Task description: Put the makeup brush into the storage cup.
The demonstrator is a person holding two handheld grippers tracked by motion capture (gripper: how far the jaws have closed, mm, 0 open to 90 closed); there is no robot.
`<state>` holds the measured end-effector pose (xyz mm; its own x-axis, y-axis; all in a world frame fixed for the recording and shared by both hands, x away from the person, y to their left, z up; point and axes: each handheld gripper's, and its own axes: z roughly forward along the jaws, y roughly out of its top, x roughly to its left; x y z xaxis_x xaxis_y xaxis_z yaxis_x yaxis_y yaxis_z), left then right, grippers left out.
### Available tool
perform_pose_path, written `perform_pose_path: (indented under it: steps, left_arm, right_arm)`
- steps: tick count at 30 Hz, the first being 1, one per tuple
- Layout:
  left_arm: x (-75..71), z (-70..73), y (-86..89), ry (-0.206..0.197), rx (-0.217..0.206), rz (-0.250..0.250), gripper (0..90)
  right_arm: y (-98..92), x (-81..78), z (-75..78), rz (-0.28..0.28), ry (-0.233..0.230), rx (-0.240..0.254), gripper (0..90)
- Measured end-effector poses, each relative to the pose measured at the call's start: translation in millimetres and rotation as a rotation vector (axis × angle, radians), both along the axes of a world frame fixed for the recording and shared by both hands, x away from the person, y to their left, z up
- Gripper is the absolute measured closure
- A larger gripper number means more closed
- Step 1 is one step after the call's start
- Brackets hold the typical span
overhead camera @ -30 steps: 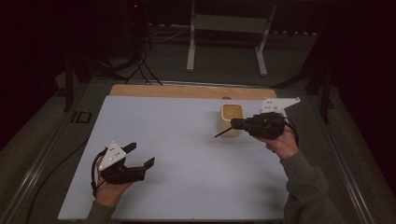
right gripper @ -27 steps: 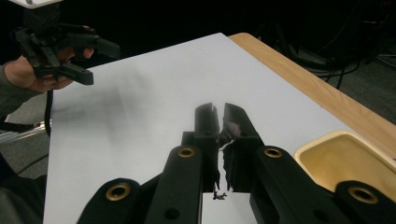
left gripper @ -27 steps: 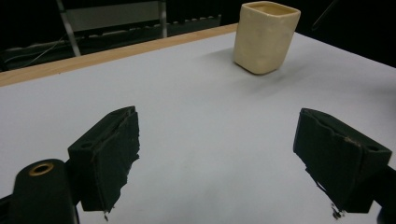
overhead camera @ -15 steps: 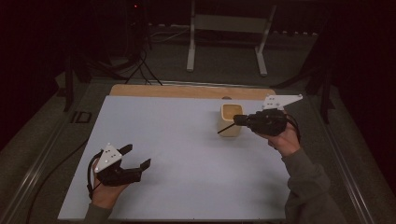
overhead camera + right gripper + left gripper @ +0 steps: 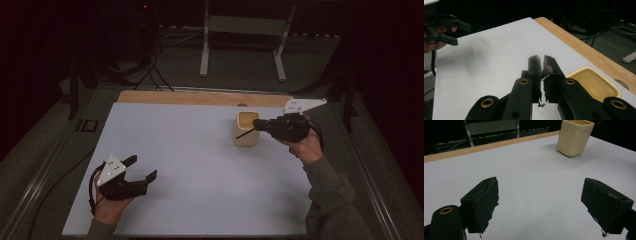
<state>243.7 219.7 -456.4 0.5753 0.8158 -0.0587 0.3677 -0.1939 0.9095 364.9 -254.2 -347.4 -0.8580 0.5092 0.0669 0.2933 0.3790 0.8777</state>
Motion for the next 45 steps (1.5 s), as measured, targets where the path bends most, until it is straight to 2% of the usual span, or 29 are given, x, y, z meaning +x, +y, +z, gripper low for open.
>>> perform_pose_path:
  steps: [45]
  left_arm:
    - [-2.3, -0.6, 6.2, 0.004, 0.0, 0.018, 15.8]
  right_arm:
    - [-27.4, 17.8, 5.2, -0.184, -0.023, -0.034, 85.1]
